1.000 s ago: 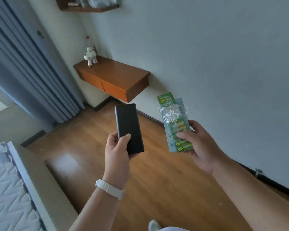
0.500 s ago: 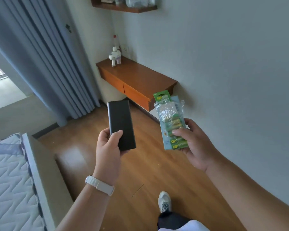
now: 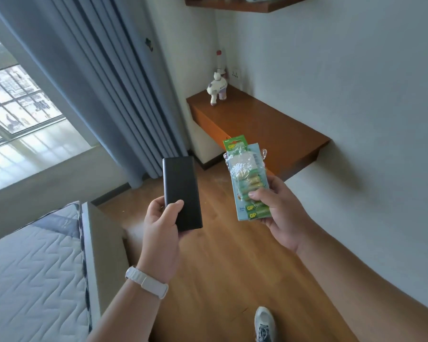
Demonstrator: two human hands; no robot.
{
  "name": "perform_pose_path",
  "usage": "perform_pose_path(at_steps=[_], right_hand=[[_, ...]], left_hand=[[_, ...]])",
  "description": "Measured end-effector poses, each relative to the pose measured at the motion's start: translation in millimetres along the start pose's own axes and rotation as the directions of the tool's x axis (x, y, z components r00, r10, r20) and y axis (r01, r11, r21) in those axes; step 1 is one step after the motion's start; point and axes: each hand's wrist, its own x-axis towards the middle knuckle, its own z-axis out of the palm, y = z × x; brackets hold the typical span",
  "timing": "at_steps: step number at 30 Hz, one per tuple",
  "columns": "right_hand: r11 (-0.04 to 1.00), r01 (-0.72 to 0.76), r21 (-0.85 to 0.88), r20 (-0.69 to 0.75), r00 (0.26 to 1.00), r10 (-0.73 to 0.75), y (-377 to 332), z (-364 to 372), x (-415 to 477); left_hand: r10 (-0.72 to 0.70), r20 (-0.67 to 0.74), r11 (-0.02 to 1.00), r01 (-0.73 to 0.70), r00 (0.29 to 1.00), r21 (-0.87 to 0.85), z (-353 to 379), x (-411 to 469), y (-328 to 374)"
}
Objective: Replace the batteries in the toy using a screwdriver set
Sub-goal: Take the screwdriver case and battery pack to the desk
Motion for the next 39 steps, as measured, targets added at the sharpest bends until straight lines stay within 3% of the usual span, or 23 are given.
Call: perform_pose_path(at_steps=[12,18,24,30,39], right_hand=[[0.998,-0.034,-0.048,-0.059,0.998,0.031,-34.7,5.0,140.3],[0.996,-0.042,-0.081,-0.179,0.983,0.027,-29.7,23.1,205.8],[0.997,0.015,-0.069,-0.365,0.93,-0.039,-34.2,56.3,280.9],[0.991,0.054,-0.125,-0.437,0.893,-0.104,-35.5,103.6,341.7],[0.996,0.007,-0.089,-0.569,0.82,-0.057,-25.3,98.2,392.7]], left_hand=[[-0.035,-0.005,0.999,0.035,0.999,-0.002,39.6,134.4,15.1],[-0.082,0.074,0.996,0.084,0.994,-0.022,38.7,226.8,12.4],[-0.142,0.214,0.989,0.148,0.966,-0.015,34.9,341.0,29.1],[-0.151,0.314,0.988,0.148,0.937,0.033,31.0,439.2,54.3],[-0.211,0.359,0.977,0.209,0.909,0.047,53.0,520.7,52.9]])
